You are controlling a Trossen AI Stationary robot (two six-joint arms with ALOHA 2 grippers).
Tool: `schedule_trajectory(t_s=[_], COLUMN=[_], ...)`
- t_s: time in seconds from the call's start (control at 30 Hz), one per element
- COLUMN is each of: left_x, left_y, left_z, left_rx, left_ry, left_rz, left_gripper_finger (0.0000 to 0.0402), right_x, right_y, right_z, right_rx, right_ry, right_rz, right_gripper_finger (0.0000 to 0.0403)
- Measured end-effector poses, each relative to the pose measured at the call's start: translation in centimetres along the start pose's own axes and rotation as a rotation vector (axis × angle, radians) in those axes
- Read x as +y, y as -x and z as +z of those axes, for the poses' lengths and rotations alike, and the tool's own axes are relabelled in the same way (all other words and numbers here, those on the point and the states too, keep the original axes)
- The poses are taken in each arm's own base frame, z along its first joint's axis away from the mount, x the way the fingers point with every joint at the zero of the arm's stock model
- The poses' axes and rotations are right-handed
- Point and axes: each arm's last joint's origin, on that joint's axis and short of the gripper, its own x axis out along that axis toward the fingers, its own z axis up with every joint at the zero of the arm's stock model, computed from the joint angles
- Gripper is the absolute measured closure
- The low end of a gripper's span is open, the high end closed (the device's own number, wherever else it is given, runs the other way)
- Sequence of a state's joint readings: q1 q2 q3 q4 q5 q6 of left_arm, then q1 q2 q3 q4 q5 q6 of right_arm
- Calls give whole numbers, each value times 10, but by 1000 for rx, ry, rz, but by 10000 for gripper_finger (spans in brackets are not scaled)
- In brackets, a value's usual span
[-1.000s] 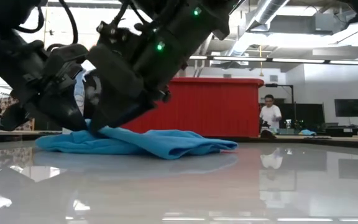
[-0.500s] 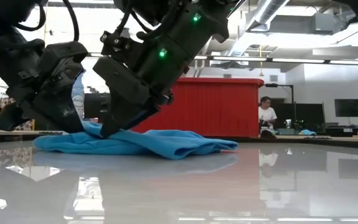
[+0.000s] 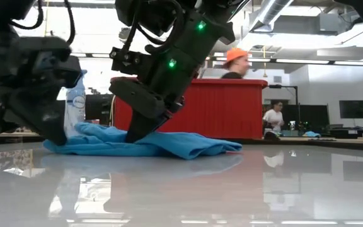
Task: Fold laundry
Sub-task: Fold the blue shorts
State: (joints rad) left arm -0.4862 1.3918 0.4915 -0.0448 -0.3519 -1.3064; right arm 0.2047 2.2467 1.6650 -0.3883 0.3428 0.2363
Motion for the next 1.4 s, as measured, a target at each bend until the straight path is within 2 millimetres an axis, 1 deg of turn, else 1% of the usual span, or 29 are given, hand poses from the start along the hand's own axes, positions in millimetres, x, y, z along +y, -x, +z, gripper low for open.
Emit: schedule_trajectory(t_s=[0.07,0.17,0.23,0.33,0.57,0.7,0.77,0.83,0.93,0.97,1.07,1.2,1.3,1.4], left_x=[6,13,15,14,11,-6,-9,-8,-3,-3,3,10,7,5], left_y=[0,1,1,1,2,13,18,22,26,26,21,5,-2,-5], left_z=[-1,0,1,2,4,9,10,11,11,10,9,5,3,3], left_rx=[-33,-91,-129,-149,-189,-284,-326,-354,-305,-314,-359,-365,-348,-361], left_ry=[-22,-23,-24,-17,-8,-11,-28,-49,-74,-69,-63,-40,-54,-81], left_rz=[65,151,168,162,138,-4,-29,-15,11,16,39,21,-31,-41], left_gripper_finger=[401,401,401,402,401,401,401,401,401,402,401,401,401,402], right_x=[1,3,5,9,11,10,10,10,11,11,11,11,11,11], right_y=[0,1,4,8,17,18,18,18,18,18,18,18,18,18], right_z=[-2,-4,-4,-4,-2,-3,-4,-4,-4,-4,-4,-5,-5,-5], right_rx=[14,31,32,29,23,35,38,40,45,44,44,49,55,56], right_ry=[7,17,23,31,41,45,46,47,50,50,50,52,61,62], right_rz=[-2,-3,0,5,0,-5,-5,-6,-6,-6,-6,-6,-4,1], right_gripper_finger=[365,378,385,385,385,385,385,385,385,385,385,385,385,385])
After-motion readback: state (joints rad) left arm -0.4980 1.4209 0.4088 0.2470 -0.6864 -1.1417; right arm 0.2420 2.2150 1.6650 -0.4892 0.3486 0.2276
